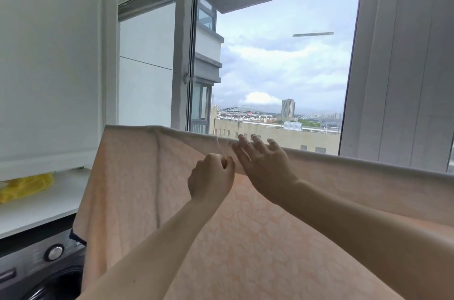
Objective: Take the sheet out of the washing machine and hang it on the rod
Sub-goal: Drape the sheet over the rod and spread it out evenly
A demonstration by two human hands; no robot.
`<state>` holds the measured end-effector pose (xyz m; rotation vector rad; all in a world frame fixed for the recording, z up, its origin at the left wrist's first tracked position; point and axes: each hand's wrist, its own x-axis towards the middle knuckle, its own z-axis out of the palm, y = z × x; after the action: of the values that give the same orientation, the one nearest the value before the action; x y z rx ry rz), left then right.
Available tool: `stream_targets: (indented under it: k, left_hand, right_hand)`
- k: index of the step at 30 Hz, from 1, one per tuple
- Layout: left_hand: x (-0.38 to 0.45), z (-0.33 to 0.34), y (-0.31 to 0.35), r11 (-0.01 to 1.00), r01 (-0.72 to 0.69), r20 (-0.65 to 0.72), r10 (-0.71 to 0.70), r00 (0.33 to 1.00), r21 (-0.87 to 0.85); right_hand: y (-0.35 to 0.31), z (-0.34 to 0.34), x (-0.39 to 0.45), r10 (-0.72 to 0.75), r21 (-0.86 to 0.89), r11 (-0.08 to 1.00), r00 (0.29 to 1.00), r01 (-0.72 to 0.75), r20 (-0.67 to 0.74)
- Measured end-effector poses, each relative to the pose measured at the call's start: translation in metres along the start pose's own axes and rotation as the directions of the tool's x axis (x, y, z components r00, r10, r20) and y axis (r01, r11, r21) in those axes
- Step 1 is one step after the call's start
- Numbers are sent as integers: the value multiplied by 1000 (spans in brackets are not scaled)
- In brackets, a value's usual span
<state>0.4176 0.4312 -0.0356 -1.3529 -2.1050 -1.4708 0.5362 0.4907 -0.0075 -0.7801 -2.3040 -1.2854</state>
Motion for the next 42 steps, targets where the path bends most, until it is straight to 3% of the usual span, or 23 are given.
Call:
stream_targets:
  k: [5, 9, 11, 13, 18, 23, 29, 31, 37, 42]
  left_hand:
    - [10, -1, -6, 986, 84, 108, -69, 992, -144]
    - [33, -2, -18, 981, 90, 10, -89, 996, -173]
    - [46, -5, -24, 997, -29, -110, 21, 994, -77]
    - [61, -5, -35, 974, -220, -166, 226, 960, 54]
    - [95, -8, -68, 881, -450, -3, 455, 890, 149]
    - [105, -23, -83, 779, -585, -8, 602, 798, 226]
    - [105, -23, -124, 512, -770, 115, 800, 589, 381]
    - [106, -23, -134, 510, -768, 120, 798, 591, 387]
    - [111, -24, -137, 549, -684, 140, 722, 678, 481]
    - [116, -16, -145, 566, -687, 119, 726, 677, 456]
  right_hand:
    - [-7, 6, 16, 11, 28, 1000, 1000, -11, -6]
    - [-6, 10, 10, -17, -7, 1000, 998, 17, -65]
    - [-4, 8, 7, -8, -5, 1000, 996, 8, -87]
    - [-3, 7, 4, -7, -17, 1000, 996, 6, -89]
    - [4, 6, -2, -17, -43, 999, 999, 15, -52]
    - [3, 7, 0, -40, -62, 997, 998, 37, -39]
    - [1, 8, 2, -48, -44, 998, 998, 45, -52]
    - [-1, 9, 4, -30, -28, 999, 998, 29, -51]
    - [-8, 13, 13, -15, -1, 1000, 999, 15, -48]
    - [-18, 15, 32, 45, 9, 999, 997, -46, 57]
